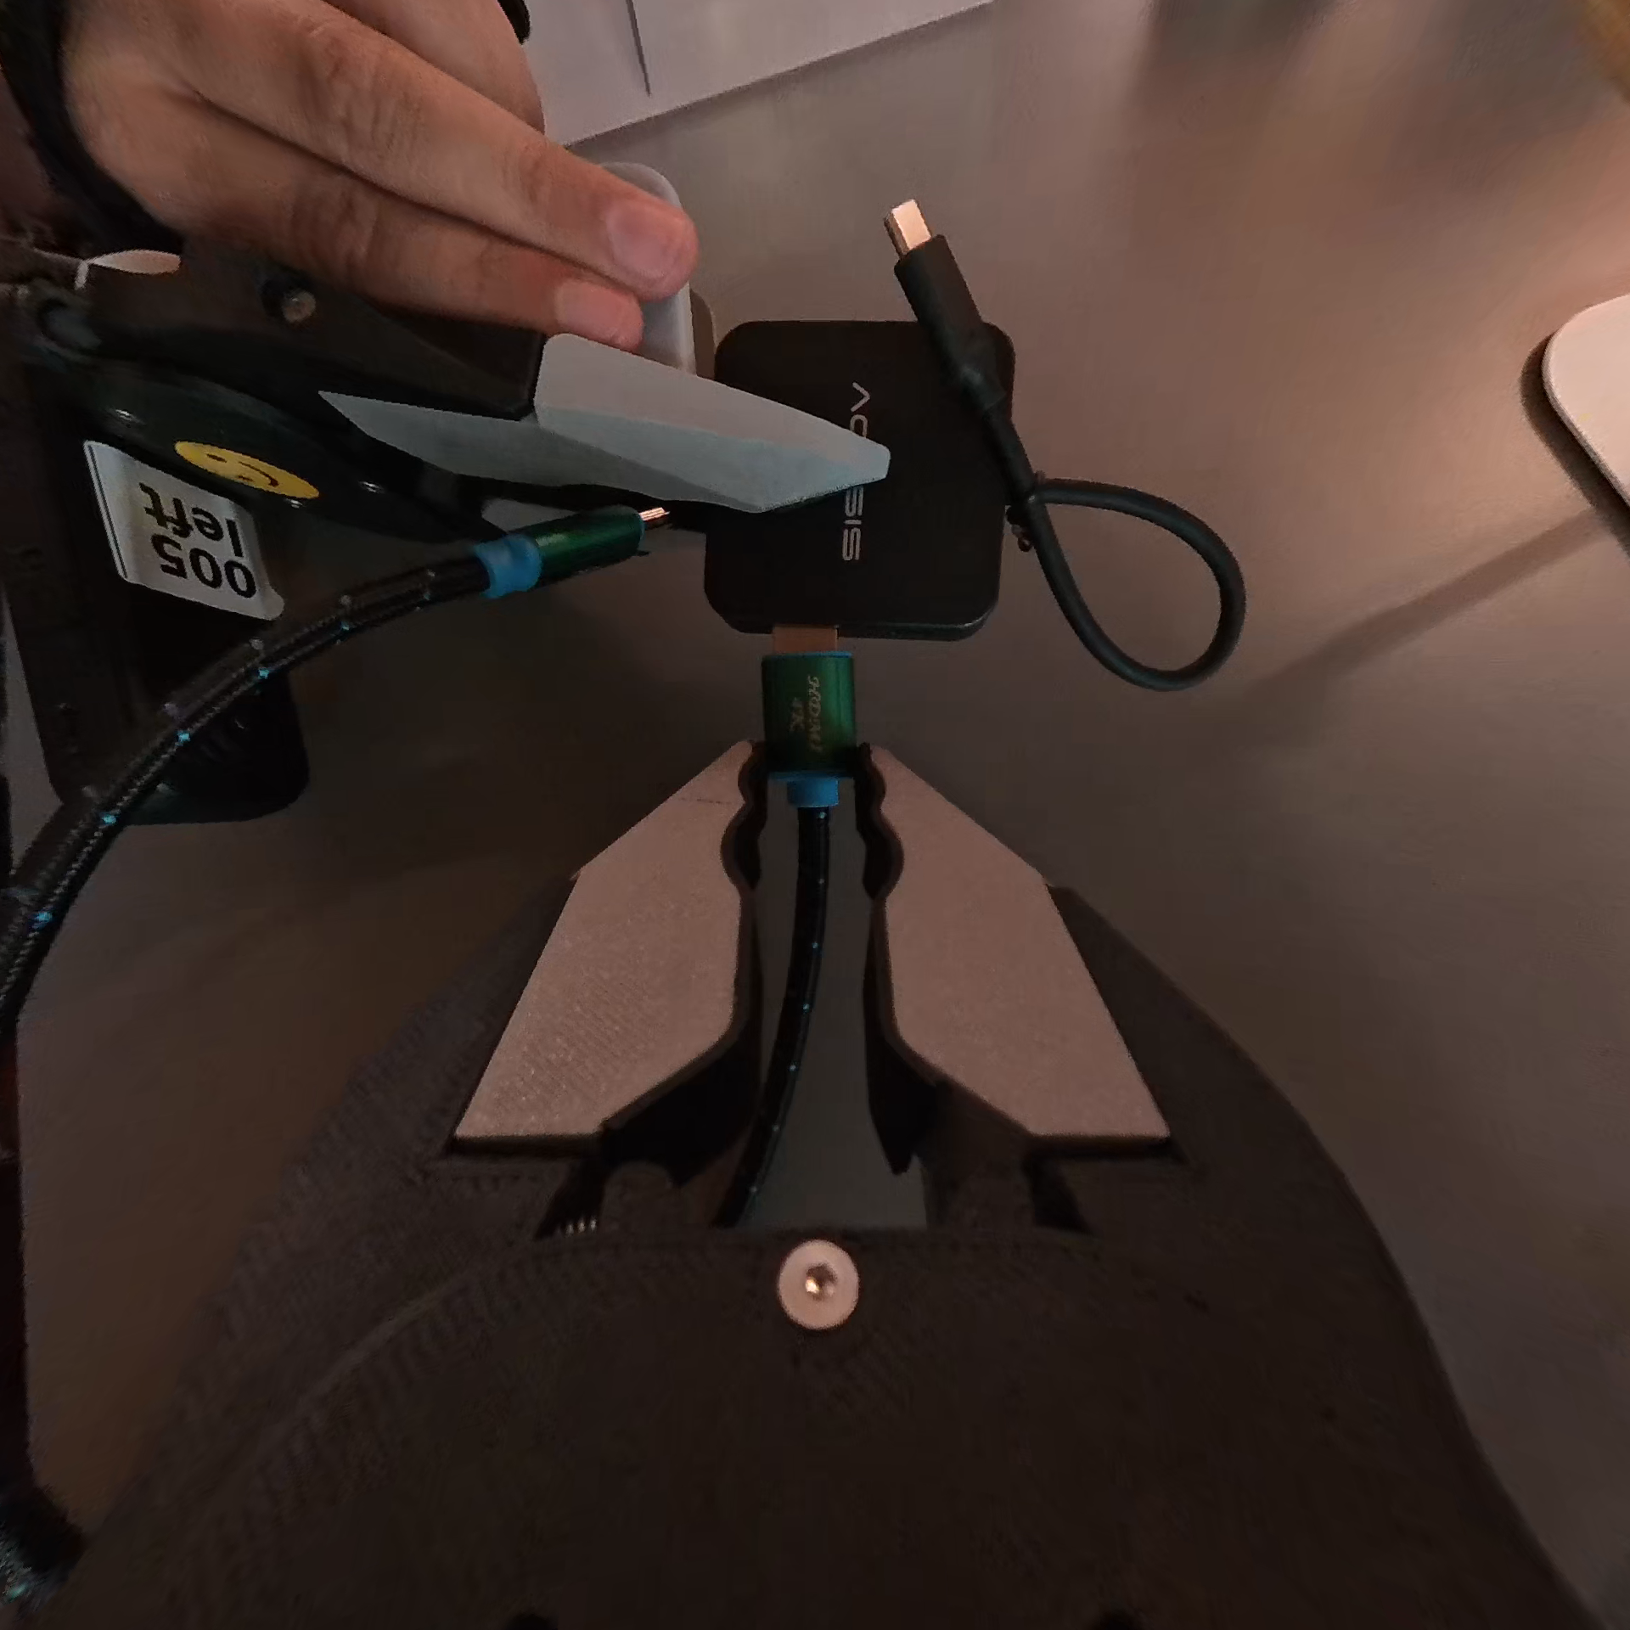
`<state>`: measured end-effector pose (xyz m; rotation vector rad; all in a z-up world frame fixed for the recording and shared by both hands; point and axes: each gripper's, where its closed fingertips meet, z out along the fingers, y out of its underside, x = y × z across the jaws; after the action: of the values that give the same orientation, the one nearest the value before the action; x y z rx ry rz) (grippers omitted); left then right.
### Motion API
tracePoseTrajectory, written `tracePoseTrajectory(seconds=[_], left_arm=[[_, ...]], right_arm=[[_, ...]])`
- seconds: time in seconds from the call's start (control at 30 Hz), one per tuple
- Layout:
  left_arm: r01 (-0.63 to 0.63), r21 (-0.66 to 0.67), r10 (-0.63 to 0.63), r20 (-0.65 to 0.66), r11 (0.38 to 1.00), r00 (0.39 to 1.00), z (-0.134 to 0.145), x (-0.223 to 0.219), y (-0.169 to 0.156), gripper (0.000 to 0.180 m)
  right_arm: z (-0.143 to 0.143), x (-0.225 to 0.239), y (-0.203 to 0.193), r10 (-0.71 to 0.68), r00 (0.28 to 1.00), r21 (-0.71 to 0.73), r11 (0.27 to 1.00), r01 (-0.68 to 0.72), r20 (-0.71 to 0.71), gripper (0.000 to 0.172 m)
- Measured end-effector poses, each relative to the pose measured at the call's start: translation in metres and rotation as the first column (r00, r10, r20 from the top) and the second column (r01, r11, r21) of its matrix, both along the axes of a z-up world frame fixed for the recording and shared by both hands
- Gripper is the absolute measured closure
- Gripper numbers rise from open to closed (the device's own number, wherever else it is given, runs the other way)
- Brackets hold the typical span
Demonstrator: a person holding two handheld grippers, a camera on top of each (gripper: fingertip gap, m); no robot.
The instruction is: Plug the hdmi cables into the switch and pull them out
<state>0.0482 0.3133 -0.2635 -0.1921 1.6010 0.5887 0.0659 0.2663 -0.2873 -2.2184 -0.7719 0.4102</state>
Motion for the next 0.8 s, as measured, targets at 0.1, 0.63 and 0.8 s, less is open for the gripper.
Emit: tracePoseTrajectory(seconds=[0.1, 0.63, 0.8], left_arm=[[-0.009, -0.003, 0.009, -0.004, 1.000, 1.000, -0.001, 0.000, -0.001, 0.171], [0.018, 0.003, -0.018, -0.031, 1.000, 0.999, -0.008, -0.008, -0.014, 0.172], [0.021, 0.005, -0.021, -0.044, 1.000, 0.999, -0.010, -0.011, -0.015, 0.170]], right_arm=[[-0.001, 0.000, -0.001, 0.006, 1.000, -0.008, 1.000, -0.006, -0.003, 0.155], [-0.005, -0.007, -0.006, 0.086, 0.996, -0.014, 0.996, -0.086, -0.016, 0.156], [-0.008, -0.012, -0.007, 0.114, 0.993, -0.007, 0.993, -0.114, -0.009, 0.155]])
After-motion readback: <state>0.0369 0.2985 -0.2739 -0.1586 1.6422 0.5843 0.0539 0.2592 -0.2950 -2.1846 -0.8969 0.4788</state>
